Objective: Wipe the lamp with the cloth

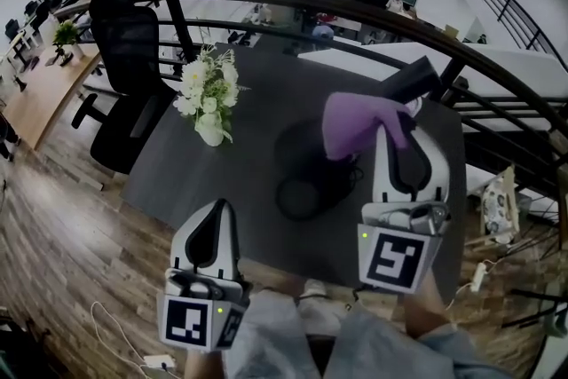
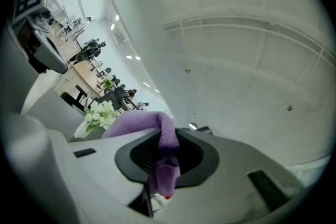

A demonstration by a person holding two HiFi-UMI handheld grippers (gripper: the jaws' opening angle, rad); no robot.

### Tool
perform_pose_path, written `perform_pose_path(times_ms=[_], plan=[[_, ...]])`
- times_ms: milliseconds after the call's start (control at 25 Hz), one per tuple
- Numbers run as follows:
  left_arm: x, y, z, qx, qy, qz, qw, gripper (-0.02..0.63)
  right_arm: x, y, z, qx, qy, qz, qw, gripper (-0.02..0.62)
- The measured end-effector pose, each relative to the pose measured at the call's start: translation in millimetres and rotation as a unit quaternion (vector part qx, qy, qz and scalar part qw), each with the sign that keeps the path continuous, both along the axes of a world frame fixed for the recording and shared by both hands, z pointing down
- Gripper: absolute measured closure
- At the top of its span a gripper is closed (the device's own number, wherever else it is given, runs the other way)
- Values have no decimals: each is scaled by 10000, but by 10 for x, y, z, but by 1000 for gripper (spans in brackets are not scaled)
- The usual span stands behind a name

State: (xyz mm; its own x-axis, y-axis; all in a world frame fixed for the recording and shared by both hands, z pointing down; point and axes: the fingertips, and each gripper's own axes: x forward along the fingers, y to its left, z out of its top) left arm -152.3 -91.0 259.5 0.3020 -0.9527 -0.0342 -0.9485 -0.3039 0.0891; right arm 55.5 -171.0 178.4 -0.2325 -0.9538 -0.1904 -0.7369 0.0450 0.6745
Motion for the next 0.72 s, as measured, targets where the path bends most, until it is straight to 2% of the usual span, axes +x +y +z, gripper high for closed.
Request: perform_pose_path(times_ms=[200,720], plan=[[10,-15,9,-38,-58,-51,10000,598,-2,-38,348,-341,-22,-88,9994,532],[147,-70,42,-163,-166,-68,9997,600,292,-218,868,-882,-122,35,9960,532]])
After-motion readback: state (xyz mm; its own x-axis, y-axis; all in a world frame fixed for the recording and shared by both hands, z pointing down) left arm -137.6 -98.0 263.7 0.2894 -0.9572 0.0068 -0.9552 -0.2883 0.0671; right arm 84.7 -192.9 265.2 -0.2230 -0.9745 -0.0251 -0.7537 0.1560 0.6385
